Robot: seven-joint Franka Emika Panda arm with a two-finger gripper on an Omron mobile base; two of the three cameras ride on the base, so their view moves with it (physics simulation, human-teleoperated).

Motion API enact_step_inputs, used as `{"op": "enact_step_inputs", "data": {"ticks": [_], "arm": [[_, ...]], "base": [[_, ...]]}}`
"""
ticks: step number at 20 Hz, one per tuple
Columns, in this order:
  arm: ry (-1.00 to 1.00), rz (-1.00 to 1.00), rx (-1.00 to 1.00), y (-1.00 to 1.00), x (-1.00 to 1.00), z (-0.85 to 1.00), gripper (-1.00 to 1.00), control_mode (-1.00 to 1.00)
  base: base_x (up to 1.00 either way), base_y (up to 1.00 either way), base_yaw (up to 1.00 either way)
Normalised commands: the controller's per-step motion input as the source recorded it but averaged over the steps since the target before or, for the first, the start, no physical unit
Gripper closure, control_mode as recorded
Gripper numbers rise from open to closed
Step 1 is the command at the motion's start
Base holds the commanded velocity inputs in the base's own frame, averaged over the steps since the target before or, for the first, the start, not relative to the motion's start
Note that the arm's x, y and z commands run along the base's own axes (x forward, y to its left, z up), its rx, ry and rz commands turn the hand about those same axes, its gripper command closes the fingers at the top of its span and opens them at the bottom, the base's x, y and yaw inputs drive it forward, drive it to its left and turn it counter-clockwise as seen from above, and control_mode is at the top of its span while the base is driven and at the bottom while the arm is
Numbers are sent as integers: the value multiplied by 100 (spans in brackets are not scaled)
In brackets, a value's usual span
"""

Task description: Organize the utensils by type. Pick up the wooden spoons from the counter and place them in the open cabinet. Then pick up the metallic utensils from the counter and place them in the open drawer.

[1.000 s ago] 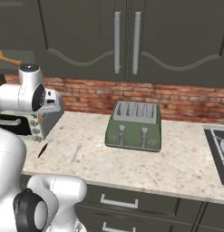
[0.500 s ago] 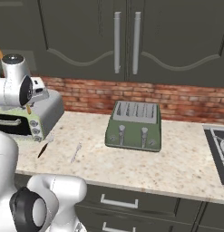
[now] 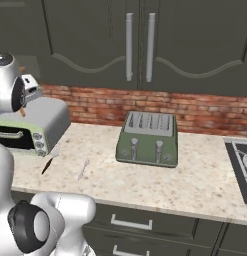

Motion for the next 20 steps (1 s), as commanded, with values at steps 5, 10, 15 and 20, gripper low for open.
{"op": "enact_step_inputs", "data": {"ticks": [5,10,15,20], "arm": [[-9,0,-2,41,16,30,100,-100],[-15,0,-5,41,26,26,100,-100],[-14,0,-5,37,30,27,100,-100],[-15,0,-6,32,30,18,100,-100]], "base": [[0,0,0],[0,0,0],[0,0,0],[0,0,0]]}}
